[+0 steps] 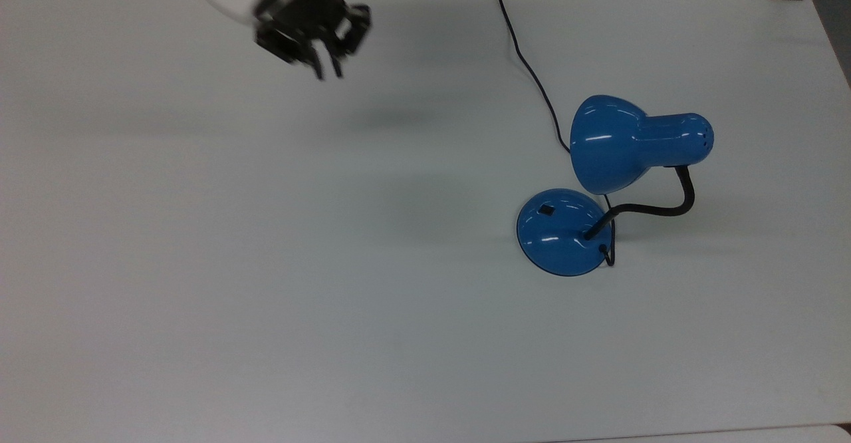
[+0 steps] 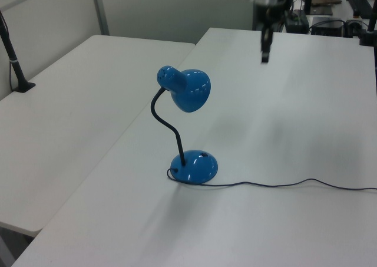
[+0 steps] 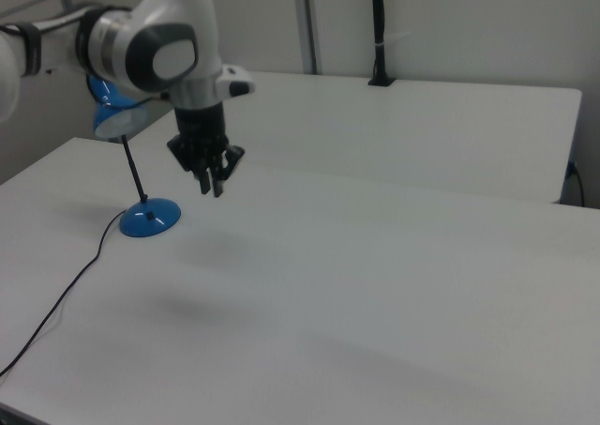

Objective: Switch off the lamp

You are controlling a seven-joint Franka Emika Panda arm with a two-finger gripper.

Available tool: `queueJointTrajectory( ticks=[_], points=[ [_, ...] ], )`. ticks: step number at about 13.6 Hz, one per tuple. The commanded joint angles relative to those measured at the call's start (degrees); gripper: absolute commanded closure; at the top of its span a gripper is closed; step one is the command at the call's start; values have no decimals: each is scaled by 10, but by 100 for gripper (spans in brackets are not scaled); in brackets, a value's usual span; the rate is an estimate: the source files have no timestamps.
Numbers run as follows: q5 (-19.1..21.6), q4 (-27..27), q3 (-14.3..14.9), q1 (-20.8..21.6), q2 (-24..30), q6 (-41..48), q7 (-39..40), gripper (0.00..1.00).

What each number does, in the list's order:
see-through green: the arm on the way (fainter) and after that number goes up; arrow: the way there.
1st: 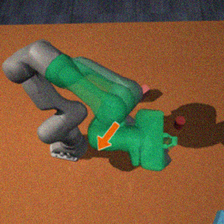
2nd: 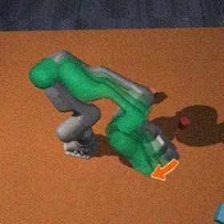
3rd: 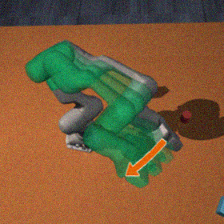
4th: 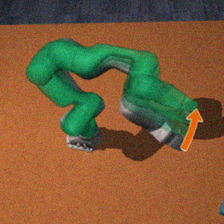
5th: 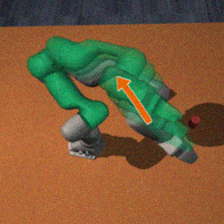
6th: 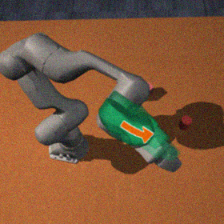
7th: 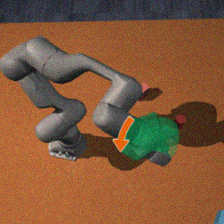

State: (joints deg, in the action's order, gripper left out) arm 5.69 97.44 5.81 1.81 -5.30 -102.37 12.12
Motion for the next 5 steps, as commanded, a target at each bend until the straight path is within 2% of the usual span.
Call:
queueJointTrajectory(
  ticks=[1, 3, 4, 5],
  points=[
    [-21, 5, -4, -50, 40, 31, -58, 0],
    [-60, -16, -6, -51, 39, 61, -144, 0],
    [-63, -21, -4, -53, 38, 69, -175, 0],
    [-61, -21, -2, -55, 38, 69, -170, 0]
  ],
)
